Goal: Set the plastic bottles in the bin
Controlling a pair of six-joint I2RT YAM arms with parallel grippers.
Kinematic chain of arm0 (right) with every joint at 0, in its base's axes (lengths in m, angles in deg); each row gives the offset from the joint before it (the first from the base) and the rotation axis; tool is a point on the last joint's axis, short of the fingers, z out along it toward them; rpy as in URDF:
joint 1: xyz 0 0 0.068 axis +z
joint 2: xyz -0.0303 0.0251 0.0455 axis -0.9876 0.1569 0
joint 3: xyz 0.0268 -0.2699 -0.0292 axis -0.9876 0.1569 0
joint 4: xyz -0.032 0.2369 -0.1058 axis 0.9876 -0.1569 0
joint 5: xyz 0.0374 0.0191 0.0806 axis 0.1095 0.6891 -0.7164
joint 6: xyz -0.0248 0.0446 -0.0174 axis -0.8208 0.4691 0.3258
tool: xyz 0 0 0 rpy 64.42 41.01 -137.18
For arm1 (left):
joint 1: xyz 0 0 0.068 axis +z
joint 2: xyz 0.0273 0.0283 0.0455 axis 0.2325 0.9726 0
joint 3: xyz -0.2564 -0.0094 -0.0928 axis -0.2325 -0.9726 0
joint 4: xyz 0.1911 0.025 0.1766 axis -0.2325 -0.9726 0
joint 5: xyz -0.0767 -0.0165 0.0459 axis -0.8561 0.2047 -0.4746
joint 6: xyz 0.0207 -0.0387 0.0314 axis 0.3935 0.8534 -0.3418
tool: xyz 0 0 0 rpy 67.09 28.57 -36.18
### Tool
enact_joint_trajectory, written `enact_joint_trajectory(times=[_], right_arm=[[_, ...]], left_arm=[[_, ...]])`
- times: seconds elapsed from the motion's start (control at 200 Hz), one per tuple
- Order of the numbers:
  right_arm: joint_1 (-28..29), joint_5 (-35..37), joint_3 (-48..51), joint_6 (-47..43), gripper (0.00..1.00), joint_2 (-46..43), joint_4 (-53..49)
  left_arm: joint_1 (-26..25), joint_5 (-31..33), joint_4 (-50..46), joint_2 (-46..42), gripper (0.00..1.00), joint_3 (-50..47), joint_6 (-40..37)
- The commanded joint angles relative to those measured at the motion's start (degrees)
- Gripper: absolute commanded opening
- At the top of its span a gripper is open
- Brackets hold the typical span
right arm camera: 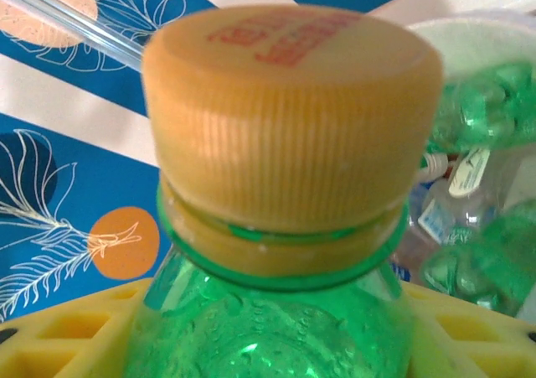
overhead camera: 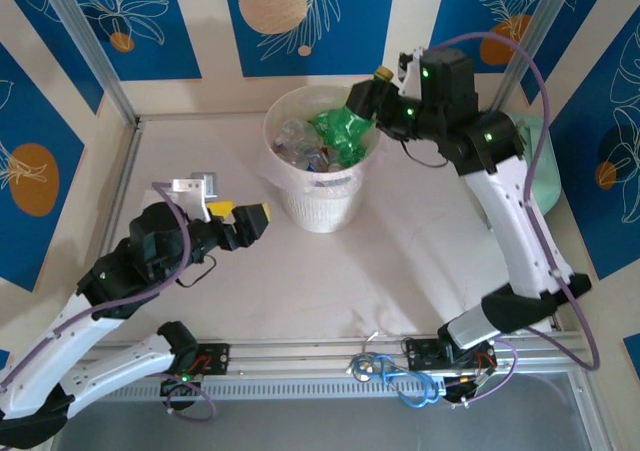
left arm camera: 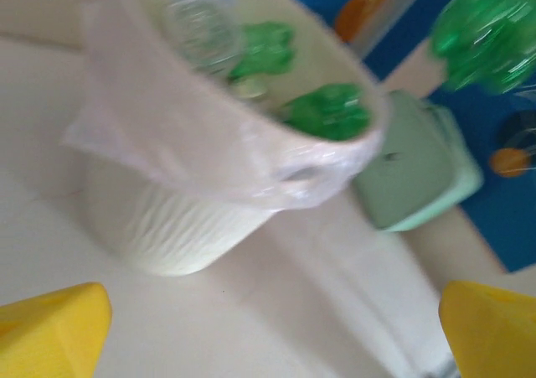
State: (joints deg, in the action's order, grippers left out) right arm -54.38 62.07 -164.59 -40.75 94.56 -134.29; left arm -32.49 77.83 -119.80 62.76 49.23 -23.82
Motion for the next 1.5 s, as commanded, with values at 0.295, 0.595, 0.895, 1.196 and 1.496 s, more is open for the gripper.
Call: enact_joint_trajectory(times=[0.295, 0.595, 0.895, 1.196, 1.496], right_arm=[[-2.95, -10.87, -29.43, -4.03, 0.62, 24.98, -19.04], [-2.95, -10.79, -25.94, -3.72, 0.81, 26.87, -18.65], [-2.83, -8.36, -27.86, -3.29, 0.82, 24.92, -19.59], [5.91, 10.84, -18.23, -9.17, 0.82, 9.44, -20.38], [11.98, 35.39, 34.5, -7.56, 0.96, -28.91, -4.4]], left_arm=[[13.88, -5.23, -8.43, 4.21, 0.98, -3.98, 1.9], [19.33, -12.58, -6.45, 5.75, 0.96, -6.57, 2.05], [20.27, -13.78, -6.28, 6.31, 0.95, -6.09, 1.68], [20.53, -2.45, -10.22, 5.31, 1.0, -0.26, -3.47], [20.53, 19.94, -0.46, 7.11, 1.0, -1.27, -18.35]])
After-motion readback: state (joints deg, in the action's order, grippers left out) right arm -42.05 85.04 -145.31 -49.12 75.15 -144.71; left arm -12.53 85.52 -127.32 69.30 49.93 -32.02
